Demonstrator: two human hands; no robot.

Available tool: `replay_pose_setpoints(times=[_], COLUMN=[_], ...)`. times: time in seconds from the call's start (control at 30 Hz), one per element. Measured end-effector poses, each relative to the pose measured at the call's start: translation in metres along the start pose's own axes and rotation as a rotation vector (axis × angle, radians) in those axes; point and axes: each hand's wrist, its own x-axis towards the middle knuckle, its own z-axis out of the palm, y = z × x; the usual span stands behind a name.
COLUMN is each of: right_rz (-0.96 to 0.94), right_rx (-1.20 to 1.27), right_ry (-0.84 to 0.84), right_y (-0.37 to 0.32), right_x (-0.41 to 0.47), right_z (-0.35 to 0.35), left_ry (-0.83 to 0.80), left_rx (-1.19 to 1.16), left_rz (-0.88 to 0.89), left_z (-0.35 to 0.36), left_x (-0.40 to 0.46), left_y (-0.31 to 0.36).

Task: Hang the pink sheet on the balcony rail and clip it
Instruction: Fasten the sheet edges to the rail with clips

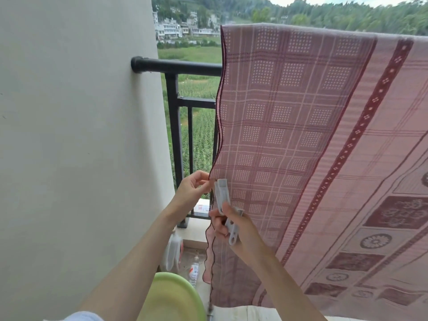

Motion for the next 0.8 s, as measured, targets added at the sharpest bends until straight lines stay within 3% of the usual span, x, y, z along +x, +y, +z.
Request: replay_pose_setpoints(times=[0.17, 0.23, 0.47, 0.5, 0.57, 0.7, 0.8], right_rz=[0.094, 0.113, -0.160, -0.183, -0.150, 0.061, 0.102], right_rx=[0.434, 0.408, -0.819, -0.903, -0.794, -0.194, 0.047], right_ry=[-0.015, 0.013, 0.336, 0.356, 0.331, 0.128, 0.079], right_y=[-0.017, -0.018, -0.035, -0.038, -0.034, 0.012, 0.036], right_x=[0.006, 0.005, -0.011, -0.011, -0.012, -0.012, -0.003], right_z=[0.019, 0.026, 0.002, -0.003, -0.010, -0.010, 0.000], left_ry=[0.154, 0.172, 0.149, 0.141, 0.108, 0.040, -0.013], left_rx=[-0.170, -0.162, -0.260, -0.283, -0.290, -0.155, -0.128], left_rz=[0.014, 0.018, 0.011, -0.007, -0.044, -0.080, -0.121], left_z=[0.015, 0.014, 0.018, 0.018, 0.016, 0.002, -0.004], left_x=[-0.005, -0.004, -0.004, -0.005, -0.005, 0.004, 0.007], left_y=[-0.007, -0.007, -0.004, -0.005, -0.004, 0.007, 0.013])
